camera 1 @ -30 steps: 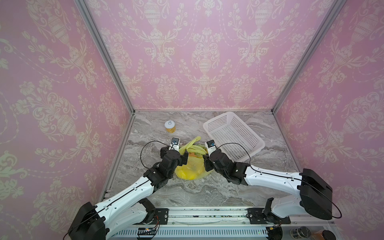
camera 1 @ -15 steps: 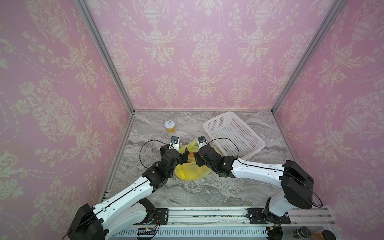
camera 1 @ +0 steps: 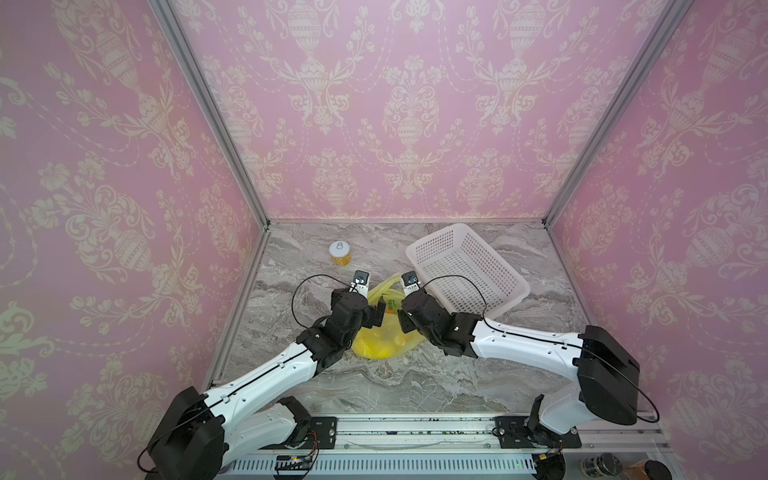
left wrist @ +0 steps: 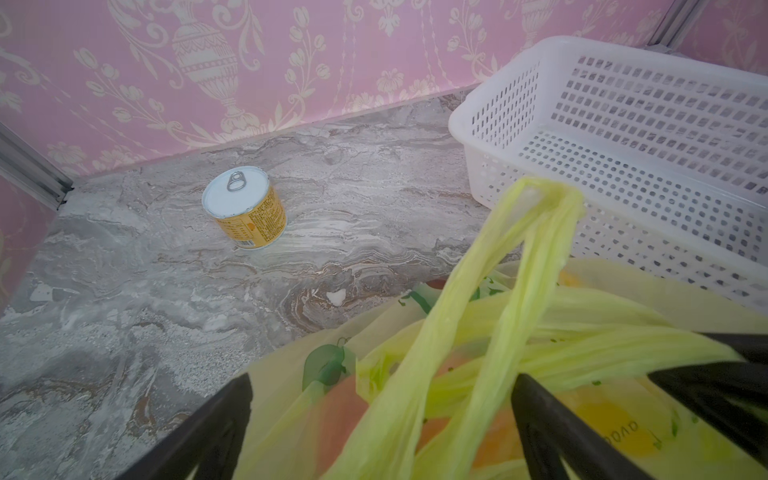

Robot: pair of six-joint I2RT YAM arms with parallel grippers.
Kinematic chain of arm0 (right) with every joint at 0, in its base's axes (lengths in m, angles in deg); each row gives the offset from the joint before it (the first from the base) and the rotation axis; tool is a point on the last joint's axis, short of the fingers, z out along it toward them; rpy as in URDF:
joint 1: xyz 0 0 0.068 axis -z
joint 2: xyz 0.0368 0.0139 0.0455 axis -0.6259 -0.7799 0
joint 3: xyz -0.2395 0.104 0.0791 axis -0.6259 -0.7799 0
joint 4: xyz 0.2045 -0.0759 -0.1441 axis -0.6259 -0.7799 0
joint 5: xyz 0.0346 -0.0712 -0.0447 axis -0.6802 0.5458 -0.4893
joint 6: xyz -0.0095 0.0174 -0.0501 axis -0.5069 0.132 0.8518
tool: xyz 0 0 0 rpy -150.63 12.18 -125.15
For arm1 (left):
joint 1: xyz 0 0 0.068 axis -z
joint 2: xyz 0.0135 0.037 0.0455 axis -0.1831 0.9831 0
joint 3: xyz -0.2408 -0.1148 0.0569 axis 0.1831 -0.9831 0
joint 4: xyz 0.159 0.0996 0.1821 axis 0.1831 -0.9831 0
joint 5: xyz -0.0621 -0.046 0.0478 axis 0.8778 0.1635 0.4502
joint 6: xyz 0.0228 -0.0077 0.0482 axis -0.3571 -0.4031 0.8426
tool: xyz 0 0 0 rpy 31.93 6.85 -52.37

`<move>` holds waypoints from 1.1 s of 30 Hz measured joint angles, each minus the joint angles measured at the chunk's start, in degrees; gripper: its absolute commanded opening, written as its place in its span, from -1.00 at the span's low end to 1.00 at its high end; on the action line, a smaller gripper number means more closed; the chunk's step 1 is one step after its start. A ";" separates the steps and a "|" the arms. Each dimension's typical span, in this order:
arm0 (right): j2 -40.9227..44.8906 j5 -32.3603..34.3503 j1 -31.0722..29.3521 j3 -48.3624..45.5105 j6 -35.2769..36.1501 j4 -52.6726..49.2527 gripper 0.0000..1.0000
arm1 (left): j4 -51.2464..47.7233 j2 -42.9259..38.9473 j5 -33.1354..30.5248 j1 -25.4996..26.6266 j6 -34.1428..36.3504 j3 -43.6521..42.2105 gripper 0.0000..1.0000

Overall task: Untie the knot of the plastic bag and take out the fruit
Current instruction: 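Lift the handles and pull them apart to open the bag mouth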

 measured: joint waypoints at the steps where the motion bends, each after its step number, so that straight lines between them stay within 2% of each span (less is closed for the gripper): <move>1: 1.53 0.00 0.00 -1.40 -0.42 0.83 -0.83 | -0.02 0.33 0.61 0.00 0.00 0.28 0.99; 5: 6.25 -0.07 0.00 -6.49 -2.36 3.78 -0.82 | -0.74 1.84 1.70 0.00 -0.02 1.81 0.98; 7: 8.26 -0.04 0.00 -9.01 -3.45 5.20 -0.81 | -1.05 2.91 1.62 0.00 -0.02 2.82 0.82; 9: 9.75 0.11 0.00 -10.99 -4.52 6.19 -0.81 | -1.36 3.80 1.33 -0.02 -0.22 3.63 0.49; 11: 10.95 0.96 0.00 -12.57 -5.66 7.10 -0.80 | -1.57 4.59 0.55 -0.02 -0.26 4.31 -0.09; 12: 11.67 1.49 0.00 -13.38 -6.14 7.45 -0.78 | -1.62 4.87 0.02 -0.02 0.02 4.52 -0.28; 14: 13.09 2.73 0.00 -14.95 -7.34 8.09 -0.73 | -2.16 5.44 -0.83 -0.02 -0.22 5.57 -0.52; 18: 15.91 5.18 0.00 -17.68 -9.70 8.61 -0.66 | -2.12 5.81 -1.84 -0.02 -0.15 7.56 -0.86; 20: 17.03 6.05 0.00 -18.62 -10.58 9.03 -0.57 | -2.05 5.79 -2.19 -0.02 -0.15 7.72 -0.94; 25: 17.53 6.88 0.00 -19.50 -11.85 10.43 -0.16 | -1.68 3.21 -2.43 -0.02 -0.15 6.82 -0.95; 27: 17.53 6.97 0.00 -19.45 -11.65 10.38 -0.12 | -1.57 0.42 -2.38 -0.02 -0.26 5.46 -0.95; 28: 17.38 6.97 0.00 -19.30 -11.72 10.05 -0.17 | -1.51 -0.70 -2.25 -0.02 -0.26 4.92 -0.94; 32: 15.15 7.37 0.00 -16.92 -12.17 8.02 -0.70 | -1.16 -5.01 -1.99 -0.02 -0.26 2.80 -0.89; 33: 14.80 7.41 0.00 -16.37 -12.24 7.54 -0.77 | -1.14 -5.70 -1.99 -0.02 -0.26 2.32 -0.89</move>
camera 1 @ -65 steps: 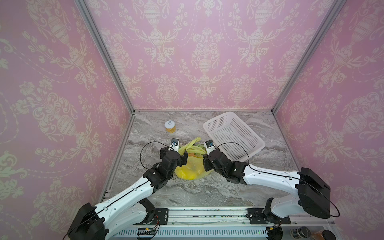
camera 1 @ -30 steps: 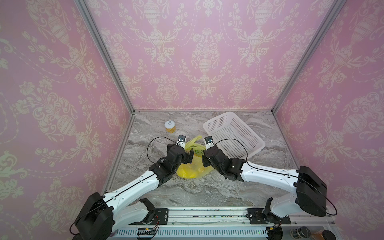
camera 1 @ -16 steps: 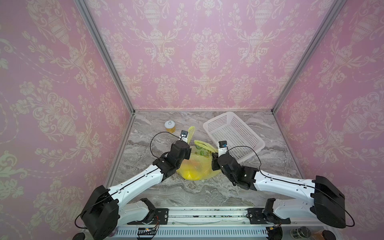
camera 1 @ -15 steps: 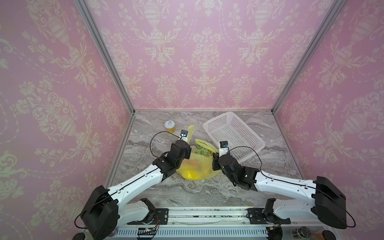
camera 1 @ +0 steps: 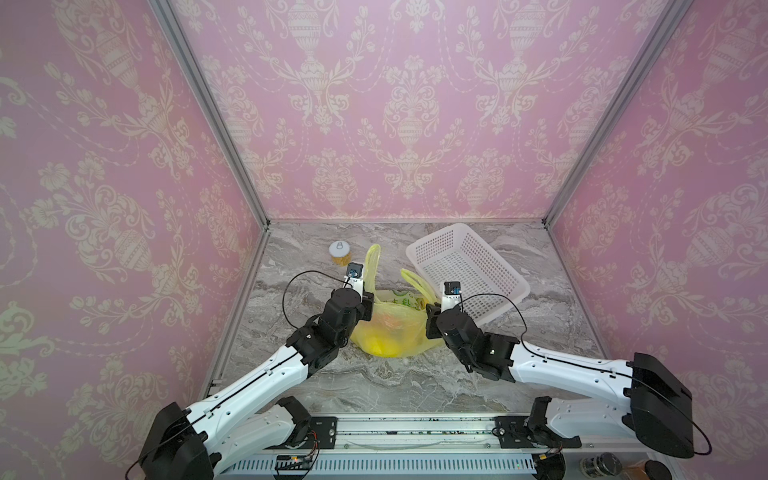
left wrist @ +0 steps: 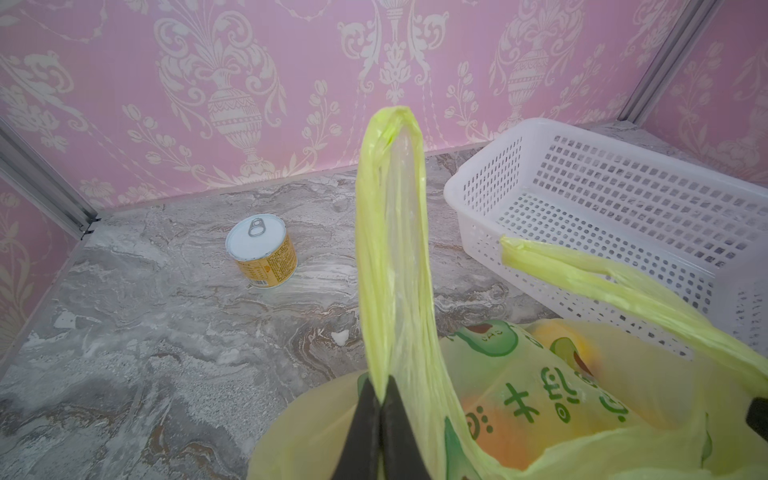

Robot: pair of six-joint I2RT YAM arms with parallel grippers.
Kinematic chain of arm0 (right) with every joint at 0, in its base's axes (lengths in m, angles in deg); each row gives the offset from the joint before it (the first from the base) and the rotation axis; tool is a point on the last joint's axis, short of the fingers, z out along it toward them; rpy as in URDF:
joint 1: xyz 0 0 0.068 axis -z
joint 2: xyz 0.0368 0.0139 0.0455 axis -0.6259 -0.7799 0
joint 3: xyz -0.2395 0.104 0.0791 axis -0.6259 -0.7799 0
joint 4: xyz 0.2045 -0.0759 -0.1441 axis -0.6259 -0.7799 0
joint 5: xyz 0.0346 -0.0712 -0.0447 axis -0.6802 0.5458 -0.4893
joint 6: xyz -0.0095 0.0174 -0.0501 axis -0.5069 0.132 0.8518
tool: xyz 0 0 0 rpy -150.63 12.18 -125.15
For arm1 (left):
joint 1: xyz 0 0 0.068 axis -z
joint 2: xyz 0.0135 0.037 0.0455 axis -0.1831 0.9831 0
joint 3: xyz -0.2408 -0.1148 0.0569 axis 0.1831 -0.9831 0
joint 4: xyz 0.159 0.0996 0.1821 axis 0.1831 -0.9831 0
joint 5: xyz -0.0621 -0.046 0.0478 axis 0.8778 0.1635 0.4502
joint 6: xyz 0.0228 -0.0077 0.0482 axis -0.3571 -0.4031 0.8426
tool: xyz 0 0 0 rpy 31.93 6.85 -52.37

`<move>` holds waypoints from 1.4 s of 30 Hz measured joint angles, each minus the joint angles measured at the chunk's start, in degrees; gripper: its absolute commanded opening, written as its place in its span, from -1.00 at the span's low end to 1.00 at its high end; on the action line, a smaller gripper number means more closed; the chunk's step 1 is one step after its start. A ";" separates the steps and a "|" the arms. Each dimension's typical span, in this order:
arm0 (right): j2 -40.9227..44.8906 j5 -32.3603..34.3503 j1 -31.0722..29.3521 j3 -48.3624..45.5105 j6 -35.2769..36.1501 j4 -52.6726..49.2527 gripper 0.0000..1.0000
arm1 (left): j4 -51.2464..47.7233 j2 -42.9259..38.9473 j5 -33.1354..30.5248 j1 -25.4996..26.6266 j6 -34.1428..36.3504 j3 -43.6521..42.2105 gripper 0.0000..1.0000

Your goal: Untie the knot of the plastic bag and take out the fruit

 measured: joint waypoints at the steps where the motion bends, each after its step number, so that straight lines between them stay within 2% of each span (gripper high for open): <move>1: -0.15 0.02 0.00 0.28 -0.39 -0.35 -0.81 | 0.00 -0.46 0.00 0.00 -0.02 -0.42 -0.88; 7: 1.16 -0.07 0.00 0.24 -0.98 -1.25 -0.95 | -1.07 -1.07 -2.67 0.00 -1.38 -1.40 -0.88; 12: 7.48 -0.11 -0.20 -3.91 -1.05 2.05 -1.00 | -5.40 -3.45 -7.41 0.00 -4.83 -1.40 -0.67; 19: 11.91 -0.63 -0.26 -10.14 -2.01 4.66 -1.00 | -14.86 -8.22 -14.16 -0.28 -9.38 2.29 0.12; 22: 12.57 -1.92 -0.26 -11.19 -2.45 5.33 -1.00 | -17.84 -8.35 -14.43 -0.68 -9.03 8.00 0.43; 24: 13.14 -2.93 -0.26 -11.87 -2.56 5.92 -1.00 | -19.10 -7.21 -13.55 -0.85 -7.91 13.77 0.56; 28: 13.84 -4.48 -0.26 -12.52 -3.15 6.80 -1.00 | -18.95 -1.40 -7.85 -0.87 -3.72 25.73 0.48; 33: 14.32 -6.14 -0.28 -13.25 -3.82 7.34 -1.00 | -17.68 11.41 6.67 -0.92 1.81 37.57 0.49; 35: 14.62 -6.67 -0.37 -13.53 -3.82 7.41 -1.00 | -18.10 16.83 9.86 -1.22 3.48 40.15 0.44; 39: 16.06 -7.69 -0.37 -14.67 -3.78 8.37 -1.00 | -23.26 30.16 12.28 -5.57 5.25 48.78 0.38; 42: 17.81 -8.68 -0.37 -16.79 -3.32 10.88 -1.00 | -26.91 36.87 12.63 -9.55 5.79 52.15 0.40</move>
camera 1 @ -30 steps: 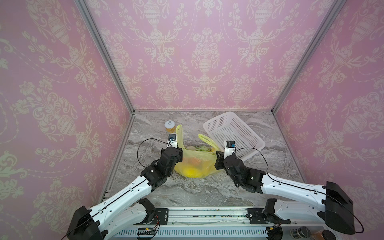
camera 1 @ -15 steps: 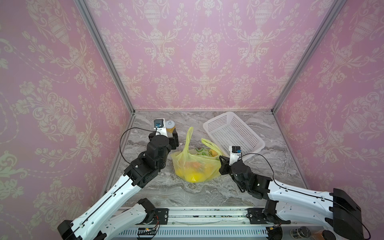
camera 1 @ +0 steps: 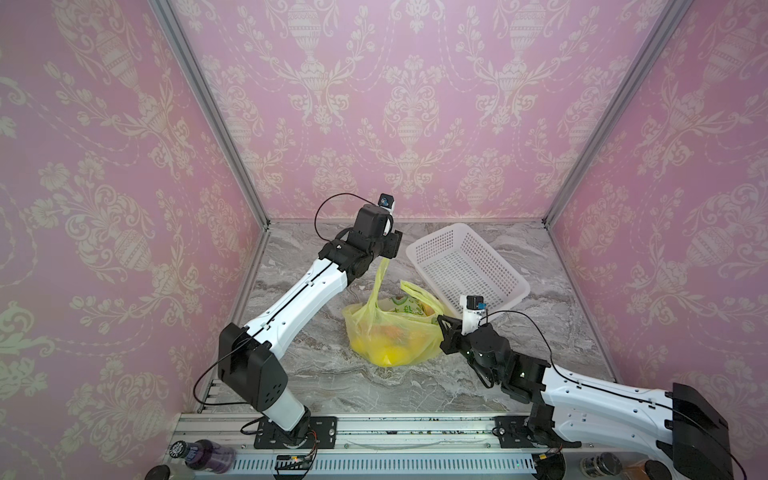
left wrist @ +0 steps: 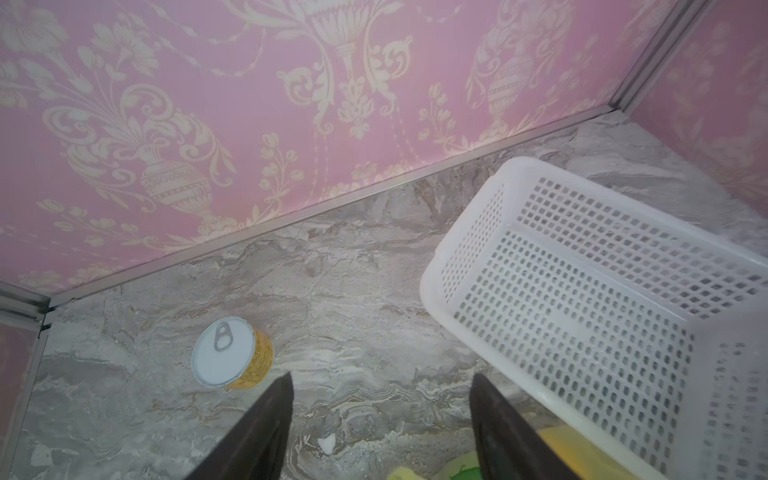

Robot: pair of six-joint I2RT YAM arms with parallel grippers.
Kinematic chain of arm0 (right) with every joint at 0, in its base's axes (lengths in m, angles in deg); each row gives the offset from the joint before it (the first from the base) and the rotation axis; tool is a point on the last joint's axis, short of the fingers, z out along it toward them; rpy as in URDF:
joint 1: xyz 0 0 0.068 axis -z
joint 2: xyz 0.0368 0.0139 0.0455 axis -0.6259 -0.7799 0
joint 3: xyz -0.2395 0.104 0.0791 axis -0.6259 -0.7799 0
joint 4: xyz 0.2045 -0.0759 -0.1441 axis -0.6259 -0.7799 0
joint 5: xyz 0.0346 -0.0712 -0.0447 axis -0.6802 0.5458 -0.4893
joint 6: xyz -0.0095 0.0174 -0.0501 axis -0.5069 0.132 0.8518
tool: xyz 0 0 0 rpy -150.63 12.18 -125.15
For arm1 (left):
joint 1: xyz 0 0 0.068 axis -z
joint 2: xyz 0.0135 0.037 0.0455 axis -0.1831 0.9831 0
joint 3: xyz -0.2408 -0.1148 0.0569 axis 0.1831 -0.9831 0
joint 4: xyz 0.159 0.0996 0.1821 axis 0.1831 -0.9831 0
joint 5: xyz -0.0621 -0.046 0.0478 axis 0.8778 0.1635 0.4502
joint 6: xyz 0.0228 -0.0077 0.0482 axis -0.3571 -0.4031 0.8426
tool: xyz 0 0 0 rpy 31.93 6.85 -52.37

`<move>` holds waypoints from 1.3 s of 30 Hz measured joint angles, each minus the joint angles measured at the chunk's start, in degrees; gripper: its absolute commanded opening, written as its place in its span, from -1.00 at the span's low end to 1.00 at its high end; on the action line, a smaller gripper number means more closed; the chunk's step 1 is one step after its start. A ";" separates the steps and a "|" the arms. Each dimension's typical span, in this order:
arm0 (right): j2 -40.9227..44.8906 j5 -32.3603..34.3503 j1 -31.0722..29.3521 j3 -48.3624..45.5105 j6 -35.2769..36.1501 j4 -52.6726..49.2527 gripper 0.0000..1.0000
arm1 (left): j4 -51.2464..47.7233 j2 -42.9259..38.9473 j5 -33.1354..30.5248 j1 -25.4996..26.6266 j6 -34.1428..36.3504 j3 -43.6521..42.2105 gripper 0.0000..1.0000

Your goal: Untie the knot of the plastic bag and take out the fruit

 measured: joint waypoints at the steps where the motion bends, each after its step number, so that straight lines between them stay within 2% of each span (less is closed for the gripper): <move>1: 0.48 -0.39 -0.02 -0.74 0.44 0.96 -1.00 | -1.03 1.18 0.07 -0.98 0.26 0.04 0.31; 3: 1.68 -1.51 -0.02 -2.80 1.33 4.28 -1.00 | -3.76 2.86 1.68 -2.54 1.29 0.02 0.13; 10: 6.84 -1.16 0.00 -5.42 5.66 8.90 -1.00 | -8.44 3.89 15.80 -2.93 4.13 0.04 0.14; 13: 8.24 0.17 0.00 -5.42 7.91 10.12 -1.00 | -8.50 3.89 22.86 -2.93 5.25 -0.13 0.23; 16: 9.01 1.11 0.07 -5.42 10.21 10.36 -1.00 | -9.29 3.89 29.42 -2.64 6.80 -0.28 0.24; 23: 9.51 1.68 1.33 -5.27 12.04 10.69 -1.00 | -8.81 1.64 41.44 0.48 10.01 -4.55 0.61; 27: 9.49 1.14 3.39 -5.27 11.82 10.95 -1.00 | -8.83 -1.53 43.15 3.96 12.04 -7.30 0.62; 32: 9.53 0.52 4.31 -5.27 11.61 11.08 -1.00 | -7.58 -2.73 43.34 8.39 13.40 -9.18 0.73; 39: 10.71 -0.24 4.31 -5.27 11.50 11.10 -1.00 | -7.54 -1.07 36.52 8.70 13.53 -9.88 0.75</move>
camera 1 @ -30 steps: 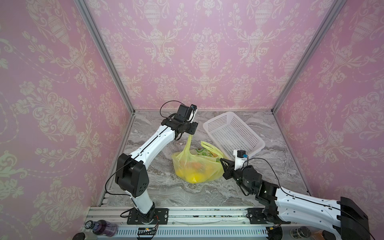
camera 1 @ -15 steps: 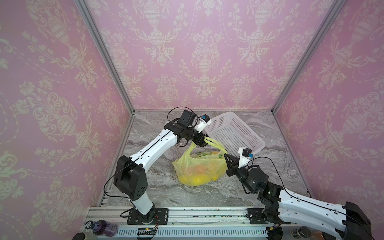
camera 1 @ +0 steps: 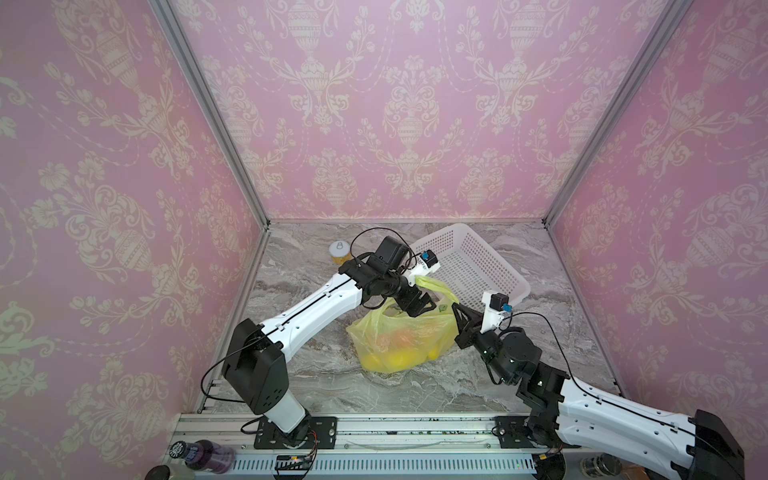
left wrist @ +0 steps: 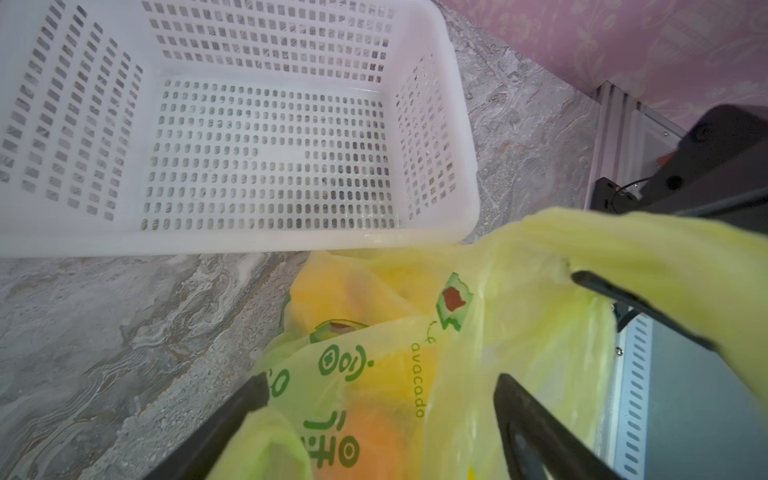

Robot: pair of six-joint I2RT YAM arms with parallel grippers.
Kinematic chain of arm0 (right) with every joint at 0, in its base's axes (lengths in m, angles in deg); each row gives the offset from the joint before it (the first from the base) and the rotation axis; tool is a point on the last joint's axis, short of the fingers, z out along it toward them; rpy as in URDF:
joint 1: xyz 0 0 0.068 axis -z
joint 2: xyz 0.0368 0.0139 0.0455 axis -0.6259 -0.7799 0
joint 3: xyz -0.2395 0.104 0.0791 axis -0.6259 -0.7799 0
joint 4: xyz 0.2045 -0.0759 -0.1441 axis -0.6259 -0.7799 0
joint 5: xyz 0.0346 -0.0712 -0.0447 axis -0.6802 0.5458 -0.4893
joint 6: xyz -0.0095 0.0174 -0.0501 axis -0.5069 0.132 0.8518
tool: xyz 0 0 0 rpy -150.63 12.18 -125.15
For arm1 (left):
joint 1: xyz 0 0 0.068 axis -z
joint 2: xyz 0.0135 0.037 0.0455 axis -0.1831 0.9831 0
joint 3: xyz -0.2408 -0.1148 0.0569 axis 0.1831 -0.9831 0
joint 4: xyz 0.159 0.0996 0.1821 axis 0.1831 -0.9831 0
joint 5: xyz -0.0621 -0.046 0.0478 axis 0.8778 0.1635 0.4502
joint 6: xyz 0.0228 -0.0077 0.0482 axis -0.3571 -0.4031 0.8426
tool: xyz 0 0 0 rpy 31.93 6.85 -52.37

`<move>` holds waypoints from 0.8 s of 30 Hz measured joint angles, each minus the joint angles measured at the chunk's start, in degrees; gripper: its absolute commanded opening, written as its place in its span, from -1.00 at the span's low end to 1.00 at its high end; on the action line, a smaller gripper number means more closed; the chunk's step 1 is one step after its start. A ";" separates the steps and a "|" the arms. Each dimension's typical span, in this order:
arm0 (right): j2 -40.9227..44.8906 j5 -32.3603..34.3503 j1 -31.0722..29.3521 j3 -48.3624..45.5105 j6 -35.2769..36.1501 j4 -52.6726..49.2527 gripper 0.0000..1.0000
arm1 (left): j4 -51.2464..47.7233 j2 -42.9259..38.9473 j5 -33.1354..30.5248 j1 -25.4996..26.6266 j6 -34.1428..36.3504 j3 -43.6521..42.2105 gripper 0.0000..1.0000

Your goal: Untie the knot of the plastic bag and take out the fruit

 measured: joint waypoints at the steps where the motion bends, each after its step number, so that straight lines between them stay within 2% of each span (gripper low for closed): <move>1: 0.02 -0.11 0.02 0.00 -0.07 -0.02 -1.00 | 0.02 0.52 -0.74 0.02 -0.02 0.07 0.75; 7: 0.02 -0.28 0.02 -0.07 -0.37 0.00 -1.00 | -0.02 2.56 -4.46 0.02 -0.02 0.11 0.75; 10: 0.09 -0.26 0.02 -0.07 -0.55 -0.02 -1.00 | 0.79 2.12 -7.28 -0.15 -0.24 0.04 0.83; 13: 0.85 -0.24 0.02 -0.39 -0.63 -0.22 -1.00 | 2.99 -1.18 -8.87 -2.05 -2.36 -1.11 0.95; 16: 2.27 -0.26 0.09 -0.90 -0.96 -0.44 -1.00 | 4.52 -7.10 -12.94 -6.21 -5.64 -1.16 0.95; 20: 3.69 -0.20 0.28 -1.57 -1.20 -0.68 -1.00 | 4.94 -13.05 -19.65 -9.81 -9.53 1.97 0.73; 24: 3.80 -0.17 0.28 -1.68 -1.22 -0.72 -1.00 | 6.23 -16.74 -15.02 -8.68 -11.06 1.88 0.56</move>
